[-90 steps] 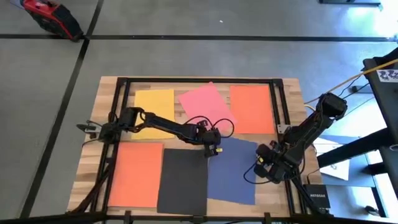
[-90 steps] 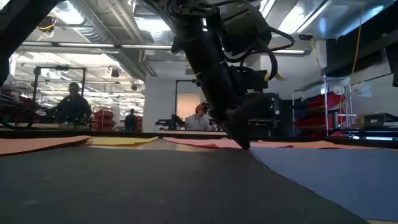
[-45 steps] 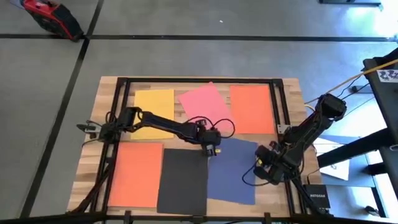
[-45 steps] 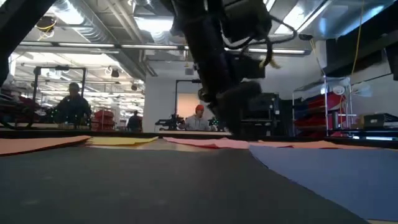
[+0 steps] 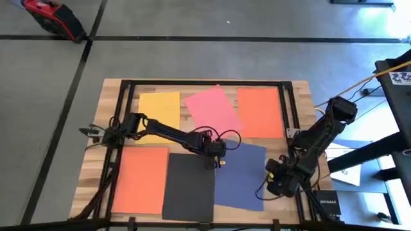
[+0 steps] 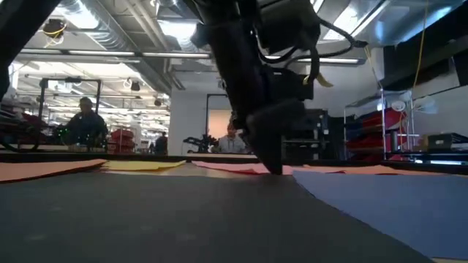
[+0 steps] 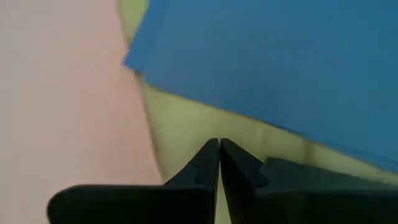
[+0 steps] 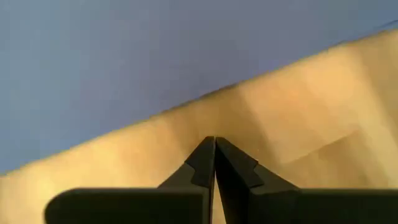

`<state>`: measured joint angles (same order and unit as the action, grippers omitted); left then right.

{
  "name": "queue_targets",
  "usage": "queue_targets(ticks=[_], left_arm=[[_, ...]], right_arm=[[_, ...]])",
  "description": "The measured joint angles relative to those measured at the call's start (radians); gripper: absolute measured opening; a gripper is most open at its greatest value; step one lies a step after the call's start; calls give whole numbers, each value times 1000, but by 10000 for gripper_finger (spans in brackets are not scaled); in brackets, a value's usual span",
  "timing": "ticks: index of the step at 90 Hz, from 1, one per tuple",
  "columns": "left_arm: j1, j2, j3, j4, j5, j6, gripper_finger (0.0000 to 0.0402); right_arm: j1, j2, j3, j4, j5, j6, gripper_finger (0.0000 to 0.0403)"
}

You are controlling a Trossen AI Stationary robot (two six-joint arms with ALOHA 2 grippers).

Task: Organize paper
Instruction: Stack the blue paper on top of the blue paper on the table

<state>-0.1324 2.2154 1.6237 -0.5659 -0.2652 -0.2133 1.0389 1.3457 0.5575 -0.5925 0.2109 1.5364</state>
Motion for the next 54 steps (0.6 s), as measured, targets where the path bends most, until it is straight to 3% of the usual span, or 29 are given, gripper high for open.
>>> queue_targets(ticks=[54], left_arm=[[-7,43,0,187,55,-15,0]], right_arm=[[2,1,1,89,50,-24,0]])
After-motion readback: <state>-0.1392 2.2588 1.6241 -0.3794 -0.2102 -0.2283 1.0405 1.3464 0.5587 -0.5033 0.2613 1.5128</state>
